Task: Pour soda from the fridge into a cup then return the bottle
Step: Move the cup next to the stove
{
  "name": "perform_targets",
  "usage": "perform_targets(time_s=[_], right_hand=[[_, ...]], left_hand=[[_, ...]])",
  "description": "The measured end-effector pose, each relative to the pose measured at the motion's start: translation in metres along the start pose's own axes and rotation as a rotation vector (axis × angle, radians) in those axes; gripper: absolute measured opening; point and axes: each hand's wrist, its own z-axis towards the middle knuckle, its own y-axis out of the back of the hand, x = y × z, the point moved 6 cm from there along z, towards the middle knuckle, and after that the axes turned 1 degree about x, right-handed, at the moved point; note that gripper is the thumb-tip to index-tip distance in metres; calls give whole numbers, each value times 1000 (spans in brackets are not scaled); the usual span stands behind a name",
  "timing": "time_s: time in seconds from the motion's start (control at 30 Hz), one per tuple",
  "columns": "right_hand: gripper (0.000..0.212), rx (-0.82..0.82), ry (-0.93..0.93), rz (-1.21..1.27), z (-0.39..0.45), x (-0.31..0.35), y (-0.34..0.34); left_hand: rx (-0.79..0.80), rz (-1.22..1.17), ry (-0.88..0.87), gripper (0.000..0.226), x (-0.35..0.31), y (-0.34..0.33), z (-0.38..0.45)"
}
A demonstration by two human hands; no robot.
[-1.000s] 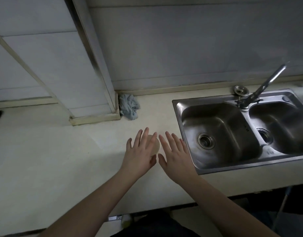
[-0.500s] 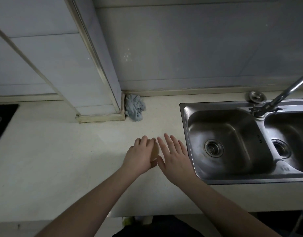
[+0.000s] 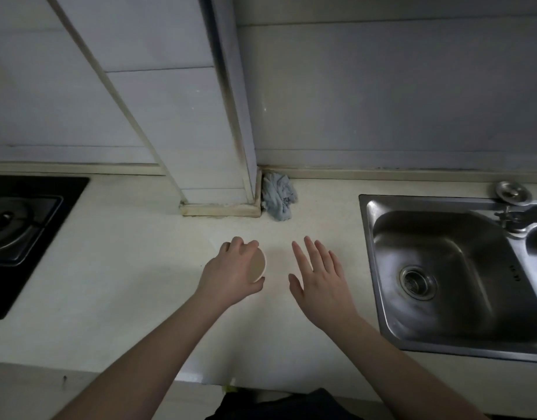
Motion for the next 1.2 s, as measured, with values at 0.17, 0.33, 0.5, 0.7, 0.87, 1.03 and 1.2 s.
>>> perform_targets(time_s=[0.17,0.33,0.5,0.7,0.87,1.03,1.2], right_hand=[[62,10,-25,-18,22,40,-8],[64,37,-12,-40,46,91,-25],[65,50,30,-70,73,150,-38],[64,63,158,-81,104,233,-44],[63,50,266,-56,122,285,-39],[62,35,344,-56,121,300,-33],[61,43,387,-40,111,298,-28]], left_hand=[[-62,-44,49,68,66,29,-3],[-79,-57,99,70,150,58,-15],[-80,-21,167,72,235,76,-28],[-118,-13,294,72,317,85,-52],[-124,-25,400,72,357,87,-76],[-105,0,424,71,360,86,-93],[-100,-5,436,71,342,91,-103]])
